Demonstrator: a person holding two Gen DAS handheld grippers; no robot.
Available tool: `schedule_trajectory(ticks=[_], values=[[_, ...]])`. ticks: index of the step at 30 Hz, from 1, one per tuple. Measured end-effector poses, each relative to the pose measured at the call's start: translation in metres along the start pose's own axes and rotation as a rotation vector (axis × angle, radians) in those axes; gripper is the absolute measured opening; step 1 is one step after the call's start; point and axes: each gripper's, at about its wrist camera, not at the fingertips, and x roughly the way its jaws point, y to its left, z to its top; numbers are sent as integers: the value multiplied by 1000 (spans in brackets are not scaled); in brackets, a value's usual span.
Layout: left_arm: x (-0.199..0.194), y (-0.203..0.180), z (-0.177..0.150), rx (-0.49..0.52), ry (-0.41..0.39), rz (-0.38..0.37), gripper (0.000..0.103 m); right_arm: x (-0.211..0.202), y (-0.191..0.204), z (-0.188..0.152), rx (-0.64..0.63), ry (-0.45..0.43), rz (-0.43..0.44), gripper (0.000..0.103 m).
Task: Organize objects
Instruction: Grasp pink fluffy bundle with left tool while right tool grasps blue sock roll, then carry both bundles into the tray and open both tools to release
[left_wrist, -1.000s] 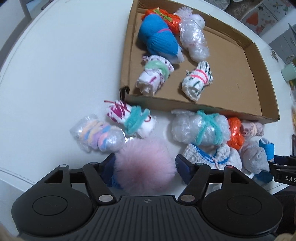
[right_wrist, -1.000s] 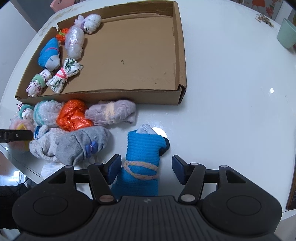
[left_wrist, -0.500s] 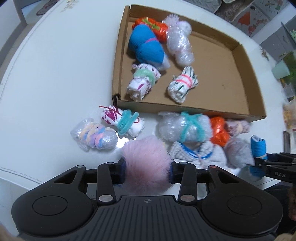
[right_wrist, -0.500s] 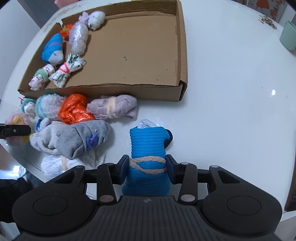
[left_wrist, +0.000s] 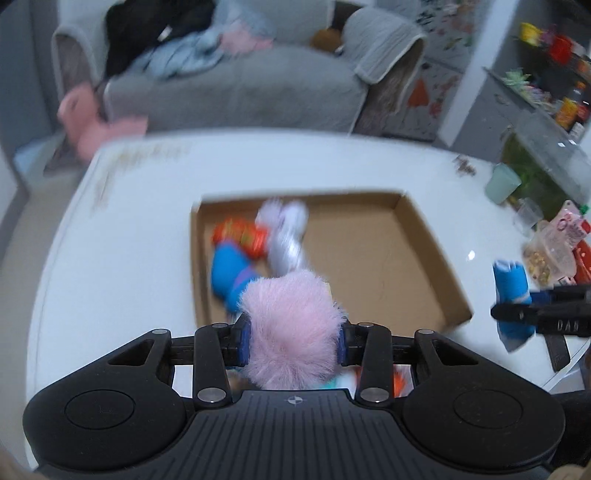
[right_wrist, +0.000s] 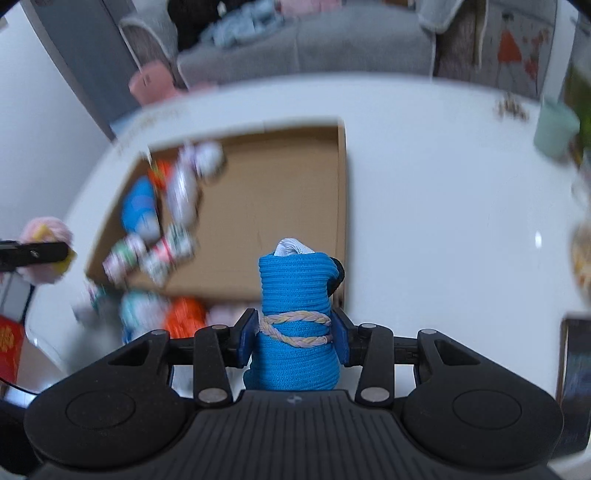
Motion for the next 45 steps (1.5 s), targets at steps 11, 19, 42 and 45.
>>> schedule_trajectory(ticks=[11,19,42,45], values=[[63,-39,63,118,-53,-38,46,13,3,91,-50,-168,86,39],[144,-54,63,162,2,-33,46,57,-6,117,-64,-98,118,39],[195,-41,47,189,77,54,58,106,-1,114,-90,49,131,41],[195,-41,47,191,81,54,61,102,-5,113,-71,43,136,43]])
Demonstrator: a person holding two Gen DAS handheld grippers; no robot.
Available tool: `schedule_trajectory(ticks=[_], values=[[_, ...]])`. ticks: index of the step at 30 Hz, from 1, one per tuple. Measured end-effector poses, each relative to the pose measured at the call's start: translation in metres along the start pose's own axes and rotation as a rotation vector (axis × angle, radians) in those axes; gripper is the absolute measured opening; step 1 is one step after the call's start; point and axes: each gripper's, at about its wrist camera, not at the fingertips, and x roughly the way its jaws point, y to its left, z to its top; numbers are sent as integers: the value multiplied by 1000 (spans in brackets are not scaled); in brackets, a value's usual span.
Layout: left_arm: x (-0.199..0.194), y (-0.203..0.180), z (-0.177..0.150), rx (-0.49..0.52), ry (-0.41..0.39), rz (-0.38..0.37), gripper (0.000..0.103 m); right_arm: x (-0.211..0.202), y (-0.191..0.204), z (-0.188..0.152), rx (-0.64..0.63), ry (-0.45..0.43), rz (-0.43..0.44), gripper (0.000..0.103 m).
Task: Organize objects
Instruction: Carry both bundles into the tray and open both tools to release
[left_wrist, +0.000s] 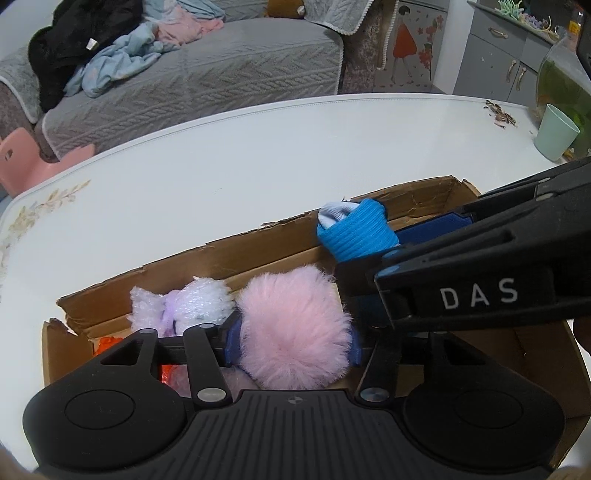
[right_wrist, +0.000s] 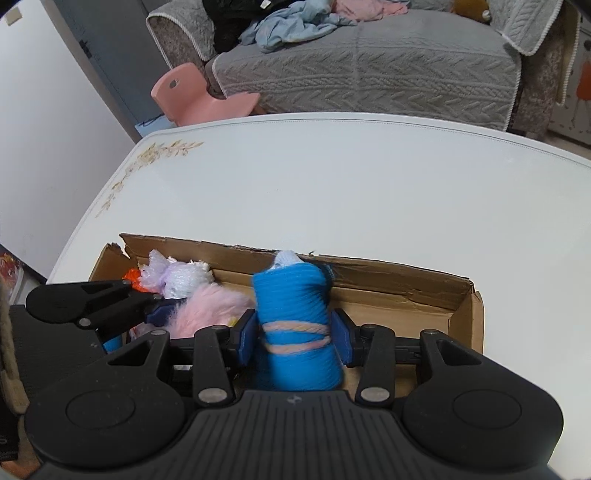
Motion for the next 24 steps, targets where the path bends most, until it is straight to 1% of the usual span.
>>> schedule_trajectory(ticks=[2,3,5,9,15,18,23,24], values=[[-1,0,0,4,2,-7,64,-1,0,-2,-4,0,-5,44],[-3,-1,-1,8,3,-9,66,-2,-1,-2,-7,1,-6,46],[-6,-1,-1,14,1,-11,68,-5,-1,-2,-15,5,-15,46],[-12,0,-1,3,2,-21,70,-9,-2,-2,-16,9,-24,46],[-26,7,-2,-17,3,-37,74,-12,2,0,-36,21,-17,52],[-33,12,-4,-27,7,-42,74,-12,5,-1,-48,22,-25,52],[-58,23,-13,-47,2,-51,76,-19,10,-2,-54,11,-26,54],[-64,26,-15,-51,3,-52,76,-22,11,-2,-55,7,-23,56]])
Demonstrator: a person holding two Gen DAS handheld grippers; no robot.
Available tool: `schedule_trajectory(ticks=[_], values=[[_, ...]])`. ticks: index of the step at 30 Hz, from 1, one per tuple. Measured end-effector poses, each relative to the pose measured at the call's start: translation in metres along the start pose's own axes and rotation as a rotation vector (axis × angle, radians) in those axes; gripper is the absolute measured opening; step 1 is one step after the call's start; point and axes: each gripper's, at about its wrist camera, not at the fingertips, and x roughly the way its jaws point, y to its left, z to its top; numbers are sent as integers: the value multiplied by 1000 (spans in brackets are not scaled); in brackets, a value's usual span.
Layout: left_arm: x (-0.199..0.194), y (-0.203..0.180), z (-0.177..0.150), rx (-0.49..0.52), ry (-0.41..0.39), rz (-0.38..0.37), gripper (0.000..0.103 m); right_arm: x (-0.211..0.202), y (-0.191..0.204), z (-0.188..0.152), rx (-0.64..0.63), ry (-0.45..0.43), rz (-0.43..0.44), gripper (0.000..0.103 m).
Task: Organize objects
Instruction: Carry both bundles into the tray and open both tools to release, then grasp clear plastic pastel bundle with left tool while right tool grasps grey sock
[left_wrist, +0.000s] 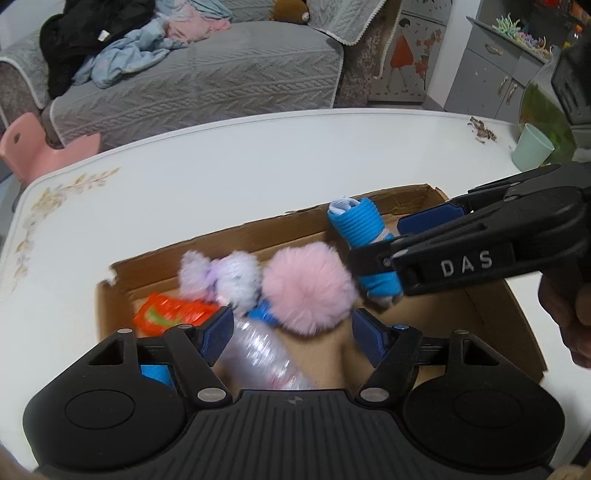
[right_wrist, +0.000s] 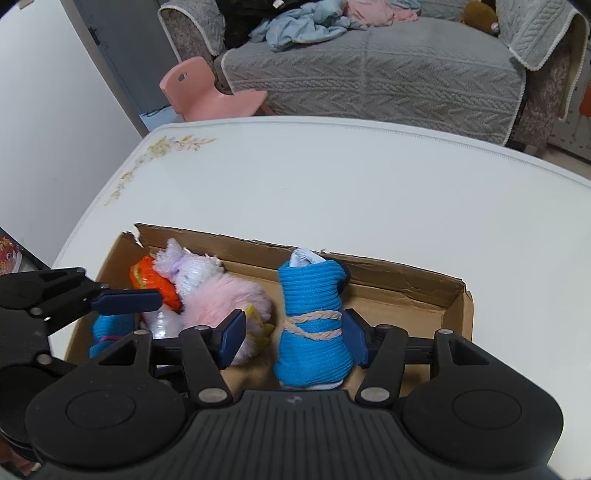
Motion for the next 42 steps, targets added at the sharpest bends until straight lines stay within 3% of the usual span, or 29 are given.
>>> schedule_trajectory(ticks=[12,19,25,32,42], values=[[-87,39,-31,-78,-14,3,85,-32,19,-18,-4,-14,0,62],[-113,54,-83,-25,86,13,89,-65,36,-45,-3,-12,-26,72],[-116,69,-130,15,151,12,96,-89,50,-88,8,7,-6,83],[-97,58,-166,81,182,72,95,-86,49,-142,91,103,47,84],[-71,56,-178,128,199,136,94,-58,56,-153,82,189,11,84]])
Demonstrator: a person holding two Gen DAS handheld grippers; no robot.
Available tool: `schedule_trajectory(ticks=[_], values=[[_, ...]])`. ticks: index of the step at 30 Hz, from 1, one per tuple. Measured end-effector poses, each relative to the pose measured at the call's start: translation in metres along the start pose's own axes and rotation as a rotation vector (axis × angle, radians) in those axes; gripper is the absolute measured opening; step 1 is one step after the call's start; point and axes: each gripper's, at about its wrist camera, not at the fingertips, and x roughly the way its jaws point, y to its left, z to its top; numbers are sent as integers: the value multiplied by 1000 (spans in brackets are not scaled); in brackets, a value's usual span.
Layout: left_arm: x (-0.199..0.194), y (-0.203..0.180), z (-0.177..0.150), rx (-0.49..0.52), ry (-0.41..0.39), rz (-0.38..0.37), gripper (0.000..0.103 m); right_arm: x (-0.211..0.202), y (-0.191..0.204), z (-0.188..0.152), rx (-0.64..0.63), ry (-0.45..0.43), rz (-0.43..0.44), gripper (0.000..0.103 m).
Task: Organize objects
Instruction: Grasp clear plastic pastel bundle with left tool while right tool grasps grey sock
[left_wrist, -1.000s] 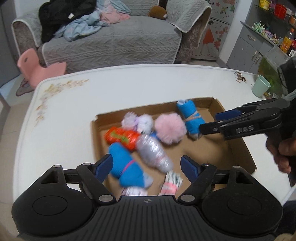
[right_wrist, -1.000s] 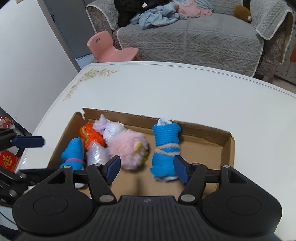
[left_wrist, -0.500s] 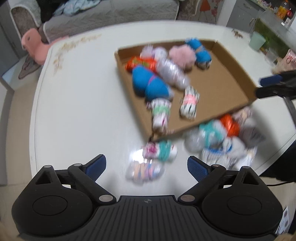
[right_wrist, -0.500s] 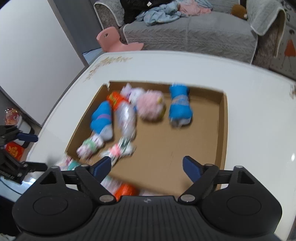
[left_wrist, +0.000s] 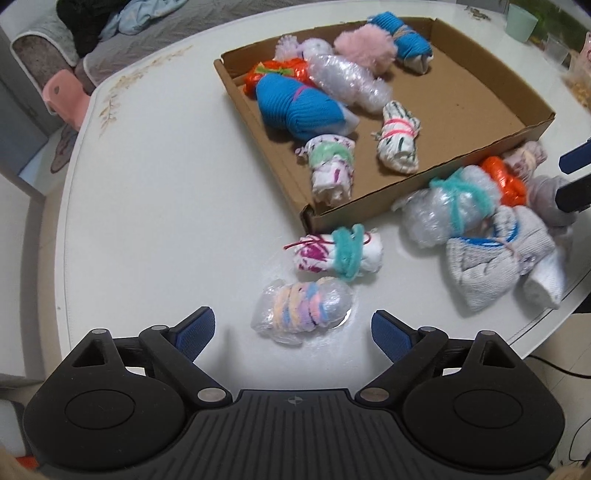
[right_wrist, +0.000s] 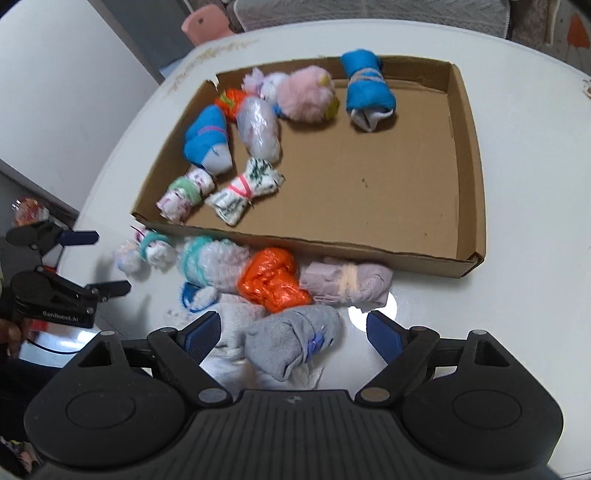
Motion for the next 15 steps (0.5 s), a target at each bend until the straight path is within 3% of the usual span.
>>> schedule_trajectory(ticks=[5,15], values=[[6,5,0,-16,-6,-18,94,9,-10,-6,23,42,-81,80],[21,-1,3,-37,-30,-35,89,4,-42,-19,117,53,-99,71]])
